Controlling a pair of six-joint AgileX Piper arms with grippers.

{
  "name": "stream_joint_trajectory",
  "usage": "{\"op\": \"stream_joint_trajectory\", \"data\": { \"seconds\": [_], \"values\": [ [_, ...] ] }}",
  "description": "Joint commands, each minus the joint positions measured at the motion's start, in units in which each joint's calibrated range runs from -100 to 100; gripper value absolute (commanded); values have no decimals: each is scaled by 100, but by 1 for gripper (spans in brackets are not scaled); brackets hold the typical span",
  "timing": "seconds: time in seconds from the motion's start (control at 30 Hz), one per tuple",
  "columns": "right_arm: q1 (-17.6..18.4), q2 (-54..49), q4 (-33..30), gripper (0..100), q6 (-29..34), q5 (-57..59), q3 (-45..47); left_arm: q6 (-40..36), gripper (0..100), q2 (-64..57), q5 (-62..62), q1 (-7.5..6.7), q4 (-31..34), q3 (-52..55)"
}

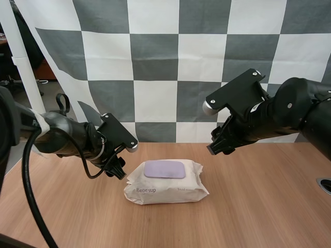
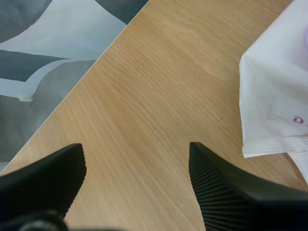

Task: Open the wet wipes lid

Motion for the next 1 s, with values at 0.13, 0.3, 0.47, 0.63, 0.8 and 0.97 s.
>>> {"op": "stream_joint_trajectory", "data": {
  "seconds": [0.13,0.3,0.47,0.63,0.8,0.97],
  "values": [
    [0,-2,7,100,-5,3,2,1948,100,-5,966,-3,-2165,-1],
    [0,-2,-14,100,-5,27,2,3747,100,-5,2053,-3,-4266,-1],
    [0,-2,-90,100,-5,144,2,4406,100,-5,2534,4,-4676,-1],
    [0,-2,-80,100,-5,147,2,5003,100,-5,2717,4,-5065,-1],
    [0,-2,-80,100,-5,147,2,5585,100,-5,3030,4,-5452,-1],
    [0,-2,-80,100,-5,239,2,5645,100,-1,3694,13,-5484,-113]
  ]
}}
